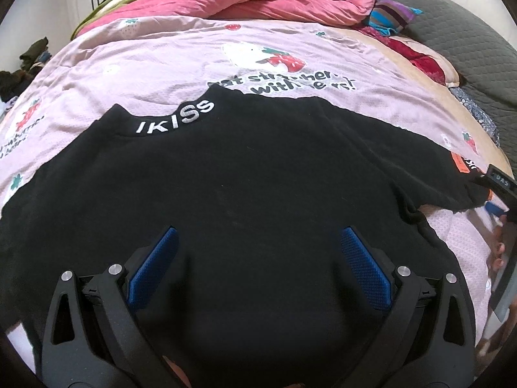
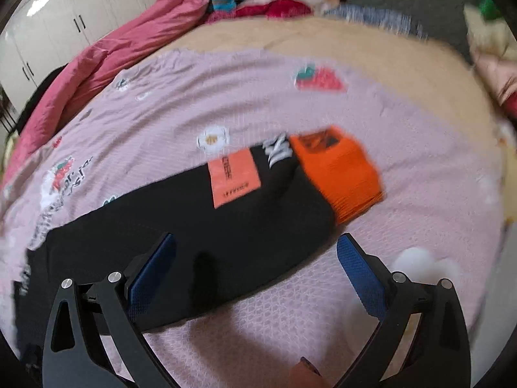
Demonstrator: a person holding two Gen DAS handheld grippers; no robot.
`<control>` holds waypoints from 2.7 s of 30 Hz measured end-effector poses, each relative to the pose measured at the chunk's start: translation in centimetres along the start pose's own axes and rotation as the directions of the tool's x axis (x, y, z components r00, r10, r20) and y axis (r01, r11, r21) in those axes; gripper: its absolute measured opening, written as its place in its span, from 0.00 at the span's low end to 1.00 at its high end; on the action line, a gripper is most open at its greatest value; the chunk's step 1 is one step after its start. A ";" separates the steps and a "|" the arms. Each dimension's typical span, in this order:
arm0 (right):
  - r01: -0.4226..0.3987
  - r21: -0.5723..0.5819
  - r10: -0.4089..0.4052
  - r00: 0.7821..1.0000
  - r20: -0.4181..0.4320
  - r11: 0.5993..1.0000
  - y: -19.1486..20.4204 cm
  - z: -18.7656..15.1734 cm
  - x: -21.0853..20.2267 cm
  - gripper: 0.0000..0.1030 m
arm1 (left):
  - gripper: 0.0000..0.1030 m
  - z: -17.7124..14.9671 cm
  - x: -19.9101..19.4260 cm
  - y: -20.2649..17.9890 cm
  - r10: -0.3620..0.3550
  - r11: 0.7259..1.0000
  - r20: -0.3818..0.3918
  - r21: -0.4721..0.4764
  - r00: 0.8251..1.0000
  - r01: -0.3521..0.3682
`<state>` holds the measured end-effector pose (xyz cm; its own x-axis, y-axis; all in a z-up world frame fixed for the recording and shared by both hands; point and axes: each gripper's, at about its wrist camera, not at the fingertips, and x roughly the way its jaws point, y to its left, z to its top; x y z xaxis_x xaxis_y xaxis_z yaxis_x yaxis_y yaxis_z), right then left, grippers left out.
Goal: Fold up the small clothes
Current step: 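Close the right tool on the orange cuff of the sleeve, then carry the cuff with the right tool across onto the sweatshirt body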
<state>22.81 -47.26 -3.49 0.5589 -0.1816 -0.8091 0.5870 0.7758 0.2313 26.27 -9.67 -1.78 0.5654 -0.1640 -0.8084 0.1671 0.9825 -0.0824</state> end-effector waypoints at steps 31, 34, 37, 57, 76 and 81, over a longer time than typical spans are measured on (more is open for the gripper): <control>-0.377 -0.167 0.407 0.884 0.230 0.911 6.2 0.0 -7.5 0.09 | 0.92 2.0 -5.6 5.9 -0.025 0.986 0.084 -0.163 0.996 0.038; -0.401 -0.201 0.440 0.870 0.223 0.894 7.6 -0.6 -8.4 0.09 | 0.92 2.1 -6.2 6.7 -0.029 0.981 0.095 -0.187 0.995 0.047; -0.423 -0.238 0.473 0.854 0.218 0.874 9.0 -1.3 -9.4 0.09 | 0.92 2.1 -6.9 7.7 -0.038 0.974 0.106 -0.218 0.994 0.061; -0.445 -0.528 0.578 0.809 0.111 0.724 19.4 -8.4 -12.5 0.09 | 0.92 1.2 -8.8 13.3 -0.100 0.923 0.128 -0.358 0.987 0.140; -0.421 -0.701 0.573 0.819 -0.022 0.576 26.5 -15.8 -11.7 0.09 | 0.92 -0.4 -6.1 16.2 -0.287 0.826 0.093 -0.481 0.953 0.295; -0.429 -0.724 0.557 0.827 -0.075 0.540 27.9 -17.6 -10.5 0.10 | 0.92 -0.7 -5.6 17.0 -0.300 0.811 0.092 -0.500 0.950 0.304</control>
<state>22.97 -13.02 1.97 0.7450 0.3272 -0.5813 -0.3467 0.9344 0.0816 25.35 8.00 0.90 0.5611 -0.4582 -0.6894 -0.0963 0.7910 -0.6042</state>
